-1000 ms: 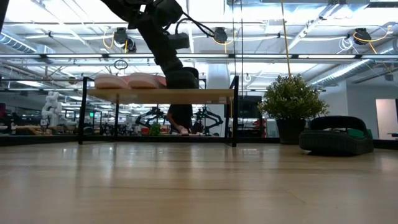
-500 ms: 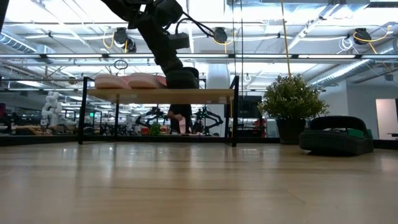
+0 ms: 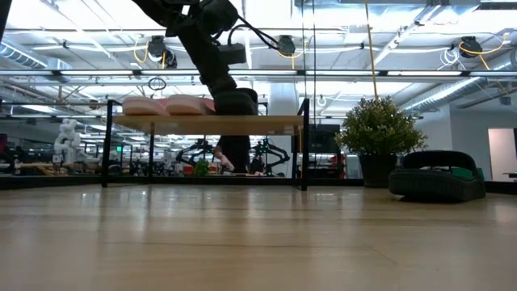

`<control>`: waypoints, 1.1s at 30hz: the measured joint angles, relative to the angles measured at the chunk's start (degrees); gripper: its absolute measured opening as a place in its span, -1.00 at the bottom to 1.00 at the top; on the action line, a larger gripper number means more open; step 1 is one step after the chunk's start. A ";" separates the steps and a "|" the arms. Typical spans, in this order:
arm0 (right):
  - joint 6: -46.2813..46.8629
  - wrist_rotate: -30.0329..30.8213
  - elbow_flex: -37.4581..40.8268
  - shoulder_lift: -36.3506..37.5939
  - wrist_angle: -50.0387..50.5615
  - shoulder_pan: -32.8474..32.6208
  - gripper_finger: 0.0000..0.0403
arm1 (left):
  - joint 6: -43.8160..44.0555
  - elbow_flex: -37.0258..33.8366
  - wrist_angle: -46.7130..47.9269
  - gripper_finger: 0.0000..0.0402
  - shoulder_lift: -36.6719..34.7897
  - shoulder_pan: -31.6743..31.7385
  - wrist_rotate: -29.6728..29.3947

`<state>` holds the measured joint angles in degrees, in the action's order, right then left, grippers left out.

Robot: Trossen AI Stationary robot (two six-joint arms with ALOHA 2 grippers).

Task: Pick and place slides into the shelf
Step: Put the bottom black slipper on the shelf

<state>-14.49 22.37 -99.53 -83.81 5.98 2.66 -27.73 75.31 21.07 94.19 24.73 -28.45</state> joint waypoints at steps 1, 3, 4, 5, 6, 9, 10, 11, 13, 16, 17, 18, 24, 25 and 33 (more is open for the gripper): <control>0.06 -0.02 0.00 0.00 -0.21 0.00 -1.00 | 0.13 0.00 0.06 -1.00 0.00 0.00 -0.04; 0.08 -0.12 0.00 0.00 -0.24 0.00 -1.00 | 0.27 0.02 -0.06 -1.00 0.50 0.04 -0.24; 0.17 -0.13 0.00 0.00 -0.23 0.00 -1.00 | 0.22 0.02 -0.09 -1.00 0.93 0.04 -0.39; 0.25 -0.13 0.00 0.00 -0.22 0.00 -1.00 | 0.17 0.02 0.15 -1.00 1.30 0.04 -0.46; 0.25 -0.15 0.00 0.00 -0.21 0.00 -1.00 | 0.12 0.02 0.30 -1.00 1.87 0.04 -0.81; 0.26 -0.15 0.00 0.00 -0.22 0.00 -1.00 | -0.13 0.23 0.00 -1.00 2.81 -0.13 -2.46; 0.27 -0.15 0.00 0.00 -0.22 0.00 -1.00 | -0.12 0.24 -0.11 -1.00 2.88 -0.13 -2.61; 0.27 -0.15 0.00 0.00 -0.18 0.00 -1.00 | -0.17 0.23 -0.27 -1.00 2.96 -0.13 -2.68; 0.27 -0.15 0.00 0.00 -0.15 0.00 -1.00 | -0.13 0.19 -0.98 -1.00 3.02 -0.13 -2.86; 0.23 -0.15 0.00 0.00 -0.02 0.00 -1.00 | -0.09 0.07 -0.79 -1.00 2.59 -0.11 -3.10; 0.21 -0.15 0.00 0.00 0.08 0.00 -1.00 | -0.15 0.07 -0.54 -1.00 2.58 -0.11 -3.21; 0.21 -0.15 0.00 0.00 0.17 0.00 -1.00 | -0.17 0.07 -0.37 -1.00 2.56 -0.11 -3.23; 0.14 -0.17 0.00 0.00 0.25 0.00 -1.00 | -0.23 0.07 0.32 -0.94 2.49 -0.09 -3.33; 0.14 -0.17 0.00 0.00 0.27 -0.01 -1.00 | -0.23 0.07 0.24 -0.92 2.49 -0.09 -3.31; 0.17 -0.17 0.00 0.00 0.28 -0.02 -1.00 | -0.44 0.07 0.09 -0.69 2.49 -0.09 -4.11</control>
<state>-14.33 22.20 -99.53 -83.81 6.26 2.64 -28.17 75.37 21.16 96.68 24.64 -32.57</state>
